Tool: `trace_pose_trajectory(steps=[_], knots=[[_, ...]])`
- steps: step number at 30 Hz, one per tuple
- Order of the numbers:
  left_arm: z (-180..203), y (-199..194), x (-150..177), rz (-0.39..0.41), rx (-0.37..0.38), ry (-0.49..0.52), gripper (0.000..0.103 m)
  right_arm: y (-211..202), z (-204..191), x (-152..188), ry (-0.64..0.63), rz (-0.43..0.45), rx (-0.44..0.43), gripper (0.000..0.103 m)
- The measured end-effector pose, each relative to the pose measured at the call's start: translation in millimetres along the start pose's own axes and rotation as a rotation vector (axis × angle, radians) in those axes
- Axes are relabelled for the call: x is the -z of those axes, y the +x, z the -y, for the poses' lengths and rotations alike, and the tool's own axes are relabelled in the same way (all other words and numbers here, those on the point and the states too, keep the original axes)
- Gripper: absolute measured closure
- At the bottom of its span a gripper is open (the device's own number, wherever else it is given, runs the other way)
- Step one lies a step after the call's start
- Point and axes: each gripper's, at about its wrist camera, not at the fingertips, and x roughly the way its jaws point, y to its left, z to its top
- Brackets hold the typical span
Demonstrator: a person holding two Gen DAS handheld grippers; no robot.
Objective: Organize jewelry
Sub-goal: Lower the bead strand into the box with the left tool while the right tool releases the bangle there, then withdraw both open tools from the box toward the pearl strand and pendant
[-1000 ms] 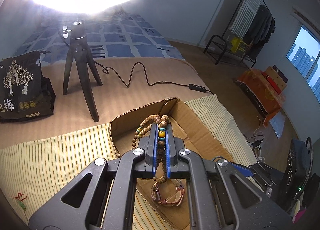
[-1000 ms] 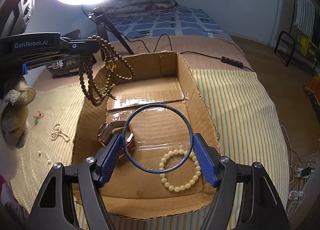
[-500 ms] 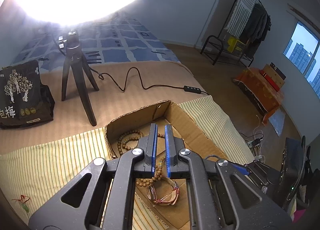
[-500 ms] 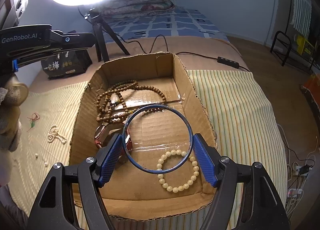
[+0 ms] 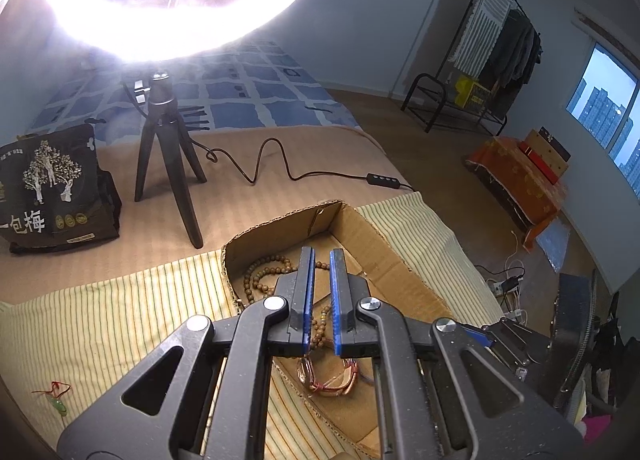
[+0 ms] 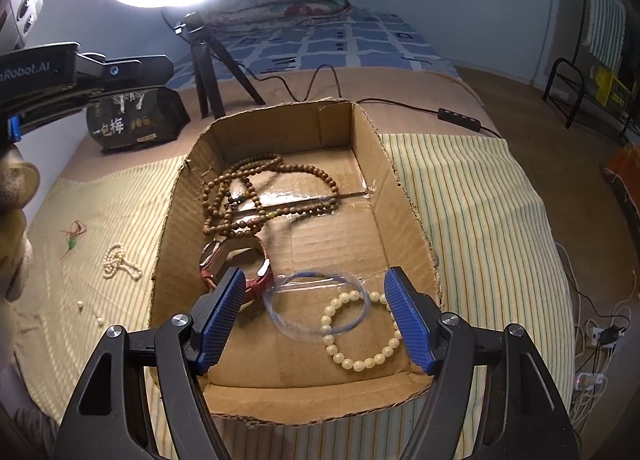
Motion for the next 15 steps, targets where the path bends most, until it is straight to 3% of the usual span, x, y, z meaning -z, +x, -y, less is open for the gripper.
trace_pose_trajectory(steps=[15], knots=[[-11.4, -49.4, 9.0, 0.034, -0.024, -0.020, 0.098, -30.2, -18.6, 3.4, -0.016, 0.035, 0.016, 0.031]])
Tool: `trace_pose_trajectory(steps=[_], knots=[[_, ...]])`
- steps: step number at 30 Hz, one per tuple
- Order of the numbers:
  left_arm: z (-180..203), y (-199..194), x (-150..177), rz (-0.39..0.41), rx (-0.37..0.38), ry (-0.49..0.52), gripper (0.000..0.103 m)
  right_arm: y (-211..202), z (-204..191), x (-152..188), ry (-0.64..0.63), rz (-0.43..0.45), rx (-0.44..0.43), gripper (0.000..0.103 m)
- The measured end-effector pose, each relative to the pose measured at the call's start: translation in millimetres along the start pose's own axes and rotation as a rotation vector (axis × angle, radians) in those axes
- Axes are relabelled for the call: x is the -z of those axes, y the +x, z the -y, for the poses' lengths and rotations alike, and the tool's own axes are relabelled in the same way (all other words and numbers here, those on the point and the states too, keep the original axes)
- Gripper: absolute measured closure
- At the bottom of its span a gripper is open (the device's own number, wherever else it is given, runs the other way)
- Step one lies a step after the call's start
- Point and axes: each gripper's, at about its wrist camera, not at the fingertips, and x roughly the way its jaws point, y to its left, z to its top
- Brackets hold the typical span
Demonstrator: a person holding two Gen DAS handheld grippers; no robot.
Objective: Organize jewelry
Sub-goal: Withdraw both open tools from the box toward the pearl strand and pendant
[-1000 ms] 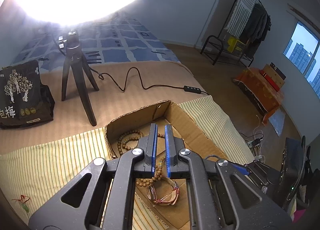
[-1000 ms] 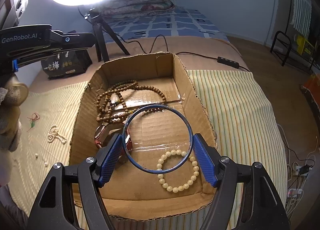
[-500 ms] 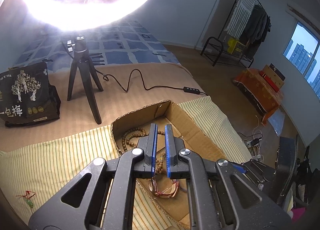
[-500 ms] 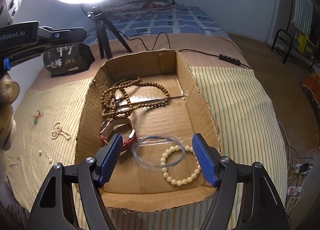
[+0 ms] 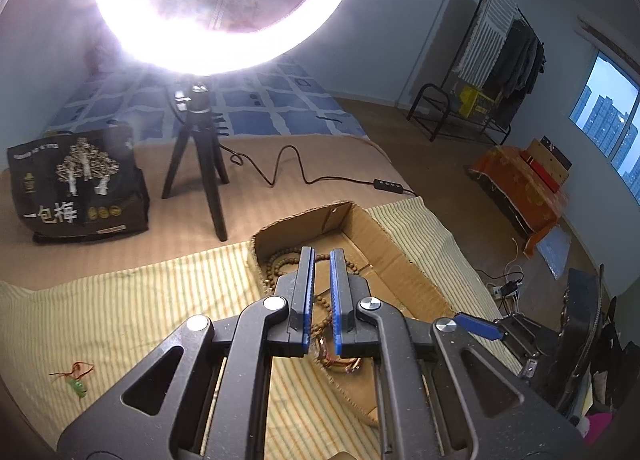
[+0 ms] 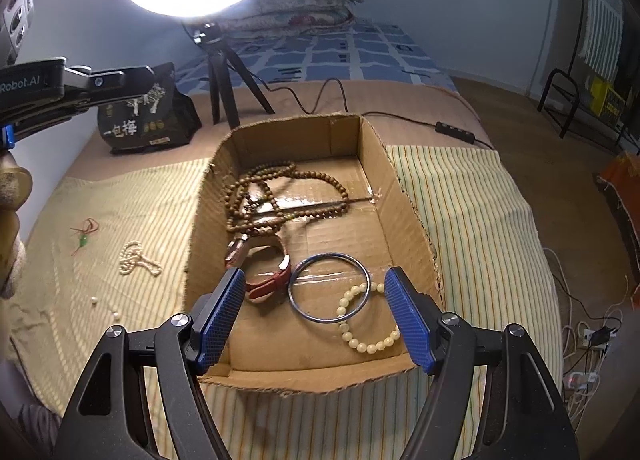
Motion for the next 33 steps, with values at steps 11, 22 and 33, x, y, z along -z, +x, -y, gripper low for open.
trace_pose_trajectory(steps=[11, 22, 33], knots=[[-35.9, -65.8, 8.0, 0.048, -0.058, -0.018, 0.097, -30.0, -30.0, -3.2, -0.036, 0.049, -0.023, 0.031], [-90.9, -132.4, 42.3, 0.090, -0.150, -0.036, 0.068, -41.4, -70.4, -3.8, -0.113, 0.063, -0.036, 0.031], [-170.8, -150.9, 89.2, 0.025, -0.255, -0.116, 0.068, -33.6, -114.6, -1.9, -0.238, 0.072, -0.101, 0.031]])
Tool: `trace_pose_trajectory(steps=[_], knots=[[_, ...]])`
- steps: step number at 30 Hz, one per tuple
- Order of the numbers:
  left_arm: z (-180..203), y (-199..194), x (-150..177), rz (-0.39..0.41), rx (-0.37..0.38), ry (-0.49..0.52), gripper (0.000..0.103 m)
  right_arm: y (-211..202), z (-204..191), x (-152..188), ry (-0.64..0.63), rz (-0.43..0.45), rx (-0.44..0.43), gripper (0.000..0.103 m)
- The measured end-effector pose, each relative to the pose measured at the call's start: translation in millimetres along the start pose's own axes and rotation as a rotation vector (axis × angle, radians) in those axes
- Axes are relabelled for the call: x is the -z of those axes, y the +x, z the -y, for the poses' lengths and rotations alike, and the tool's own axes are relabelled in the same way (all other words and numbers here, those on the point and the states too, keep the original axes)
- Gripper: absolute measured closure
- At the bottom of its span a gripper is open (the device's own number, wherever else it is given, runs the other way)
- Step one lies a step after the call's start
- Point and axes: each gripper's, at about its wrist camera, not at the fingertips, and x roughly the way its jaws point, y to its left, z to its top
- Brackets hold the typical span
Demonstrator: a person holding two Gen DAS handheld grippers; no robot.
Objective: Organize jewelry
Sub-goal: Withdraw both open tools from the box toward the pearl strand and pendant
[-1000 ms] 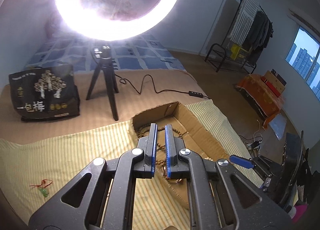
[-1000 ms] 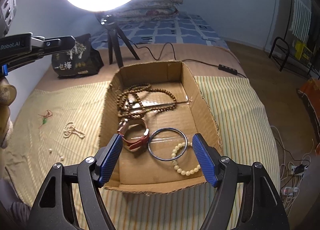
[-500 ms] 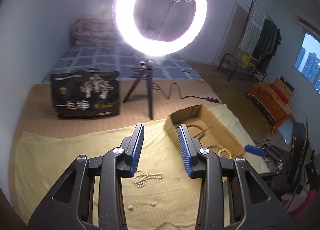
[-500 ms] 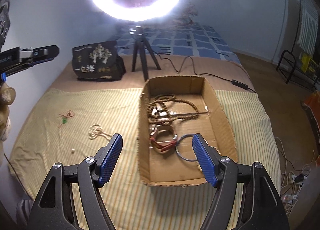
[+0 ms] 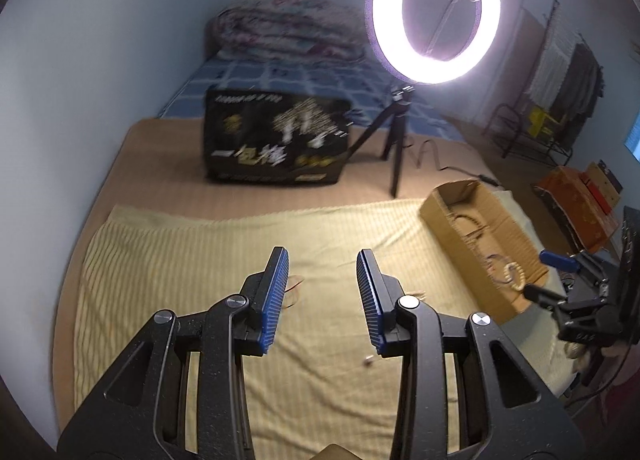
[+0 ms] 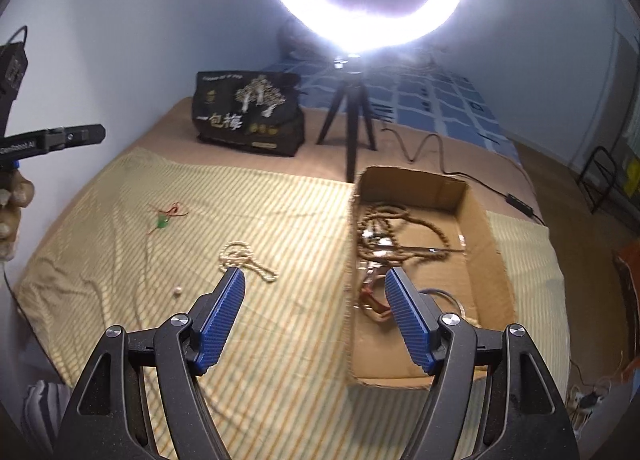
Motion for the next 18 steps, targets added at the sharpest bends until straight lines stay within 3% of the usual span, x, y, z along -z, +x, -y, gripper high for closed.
trace_pose_trajectory(steps=[10, 18], knots=[[-43.8, 38.6, 28.6, -0.099, 0.001, -0.089, 0.068, 44.1, -29.0, -3.9, -0.075, -0.090, -0.052, 0.031], [-47.2, 82.7, 51.0, -0.179, 0.017, -0.113, 0.068, 83.8, -48.7, -5.4, -0.143, -0.149, -0.090, 0.031]])
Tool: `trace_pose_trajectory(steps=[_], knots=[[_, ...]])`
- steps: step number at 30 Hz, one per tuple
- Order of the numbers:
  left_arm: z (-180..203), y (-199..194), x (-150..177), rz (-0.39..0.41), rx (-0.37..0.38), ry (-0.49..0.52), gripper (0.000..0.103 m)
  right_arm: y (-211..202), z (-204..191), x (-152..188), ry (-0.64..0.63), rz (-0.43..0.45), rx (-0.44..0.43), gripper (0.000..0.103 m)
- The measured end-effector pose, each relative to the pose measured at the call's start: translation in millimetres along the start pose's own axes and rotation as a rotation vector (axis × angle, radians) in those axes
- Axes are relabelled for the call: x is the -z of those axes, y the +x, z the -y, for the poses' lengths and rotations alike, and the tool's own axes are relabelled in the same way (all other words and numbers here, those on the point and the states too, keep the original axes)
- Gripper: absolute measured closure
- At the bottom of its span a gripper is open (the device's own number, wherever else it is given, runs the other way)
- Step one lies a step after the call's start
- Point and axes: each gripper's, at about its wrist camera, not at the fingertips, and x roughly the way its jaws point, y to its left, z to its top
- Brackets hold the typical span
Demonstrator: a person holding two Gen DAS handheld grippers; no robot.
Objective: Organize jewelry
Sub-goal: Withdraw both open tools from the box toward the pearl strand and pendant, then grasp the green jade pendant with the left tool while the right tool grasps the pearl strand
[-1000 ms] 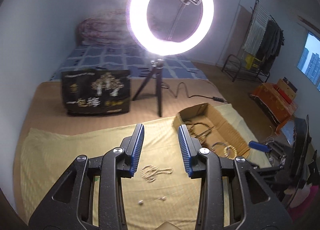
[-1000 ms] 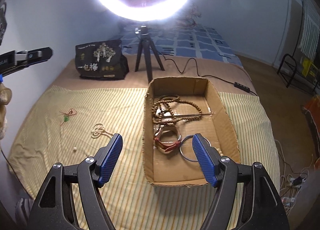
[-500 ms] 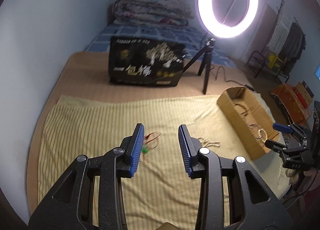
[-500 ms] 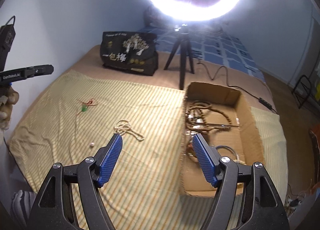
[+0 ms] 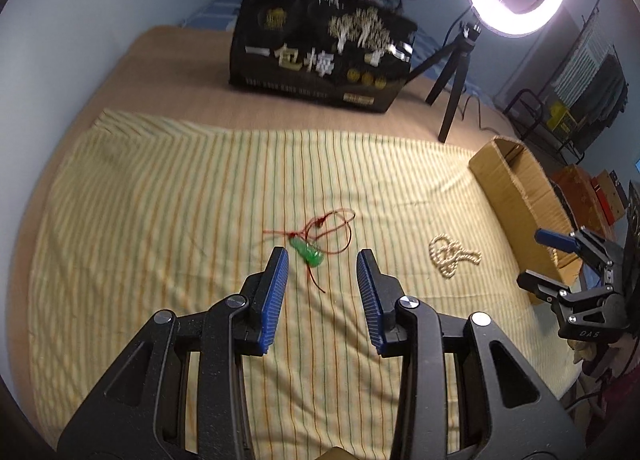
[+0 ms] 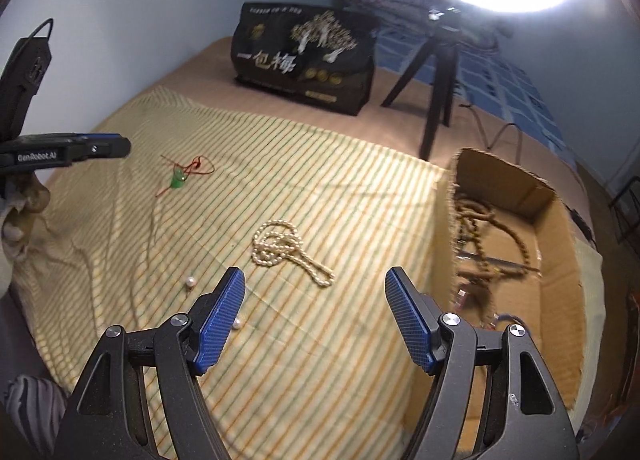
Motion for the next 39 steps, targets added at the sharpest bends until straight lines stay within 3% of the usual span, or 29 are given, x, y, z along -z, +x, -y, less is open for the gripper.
trace_pose_trajectory(steps=[20, 27, 31, 39], knots=[[-1.8, 71.3, 0.9, -0.064, -0.045, -0.034, 0.068, 77.6, -23.0, -10.7, -0.126, -0.118, -0.041, 0.031], [8.3, 79.7, 0.4, -0.046, -0.091, 0.038, 0.068, 89.5, -24.1, -12.7, -0.128, -0.133, -0.055, 0.031], [7.4, 82.3, -0.9, -0.034, -0.103, 0.036, 0.081, 99.5, -20.6, -17.7, -0.109, -0.129, -0.046, 0.022], [4.7, 80.8, -0.9, -0.024, -0.101, 0.035, 0.087, 104.1, -18.1, -15.9, -0.076, -0.145, -0.066, 0.025]])
